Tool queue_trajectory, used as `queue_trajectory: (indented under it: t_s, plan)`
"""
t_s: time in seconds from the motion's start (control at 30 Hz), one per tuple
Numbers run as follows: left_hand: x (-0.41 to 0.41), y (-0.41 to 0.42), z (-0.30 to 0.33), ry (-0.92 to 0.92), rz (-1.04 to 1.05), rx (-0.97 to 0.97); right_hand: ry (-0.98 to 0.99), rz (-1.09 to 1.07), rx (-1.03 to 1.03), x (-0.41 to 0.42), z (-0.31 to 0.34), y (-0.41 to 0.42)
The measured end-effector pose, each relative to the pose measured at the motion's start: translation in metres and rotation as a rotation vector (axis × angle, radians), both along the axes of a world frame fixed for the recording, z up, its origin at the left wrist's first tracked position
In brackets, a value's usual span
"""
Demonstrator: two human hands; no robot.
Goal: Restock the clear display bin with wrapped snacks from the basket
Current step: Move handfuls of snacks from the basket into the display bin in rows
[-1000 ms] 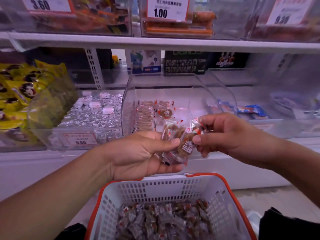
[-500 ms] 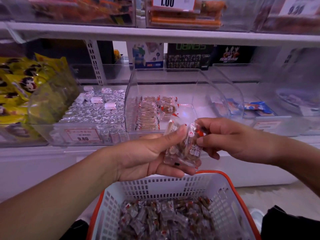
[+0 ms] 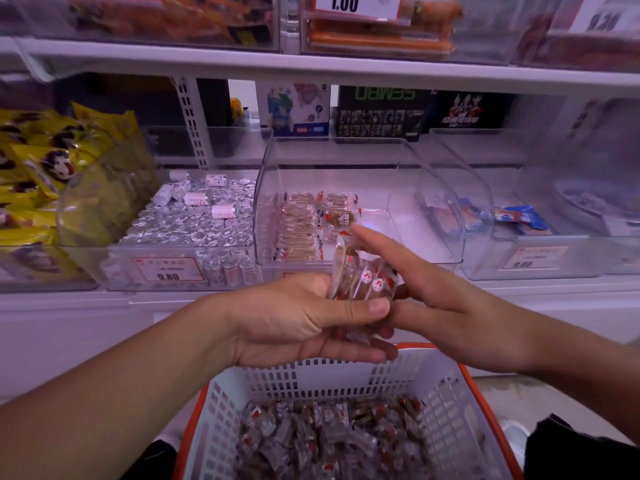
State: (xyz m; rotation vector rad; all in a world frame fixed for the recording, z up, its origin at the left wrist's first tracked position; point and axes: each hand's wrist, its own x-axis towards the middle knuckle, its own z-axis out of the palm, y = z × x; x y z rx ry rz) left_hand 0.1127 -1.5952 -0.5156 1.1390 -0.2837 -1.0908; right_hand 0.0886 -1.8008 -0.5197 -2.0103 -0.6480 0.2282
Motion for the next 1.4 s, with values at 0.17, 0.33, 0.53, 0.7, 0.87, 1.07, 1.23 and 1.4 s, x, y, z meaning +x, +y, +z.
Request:
queue_trajectory:
  t_s: [0.17,0.33,0.53,0.7,0.87,1.07,1.23,1.4]
  plan:
    - [0.006,0.003,0.005,0.112,-0.002,-0.099,-0.216,-0.016,-0.077,0.006,0.004,-0.006]
    - [0.011,0.008,0.009,0.250,-0.026,-0.244,-0.315,-0.016,-0.084,0.008,0.001,-0.007]
    - [0.011,0.005,0.009,0.176,0.003,-0.246,-0.220,0.006,-0.052,0.002,0.006,-0.008]
    - [0.012,0.010,0.009,0.075,-0.158,-0.127,-0.380,-0.004,-0.254,-0.003,0.008,0.002]
    - [0.011,0.011,0.008,-0.142,-0.162,0.057,-0.641,0.081,-0.563,-0.008,0.000,0.004]
    - [0.005,0.002,0.007,-0.419,-0.098,0.353,-0.509,-0.045,-0.230,-0.011,0.019,0.007]
    - [0.007,0.005,0.015,-0.481,-0.076,0.370,-0.478,-0.025,-0.288,-0.007,0.022,0.014]
    - [0.016,0.024,0.042,-0.534,0.171,0.314,-0.447,-0.181,-0.340,0.009,0.045,0.013]
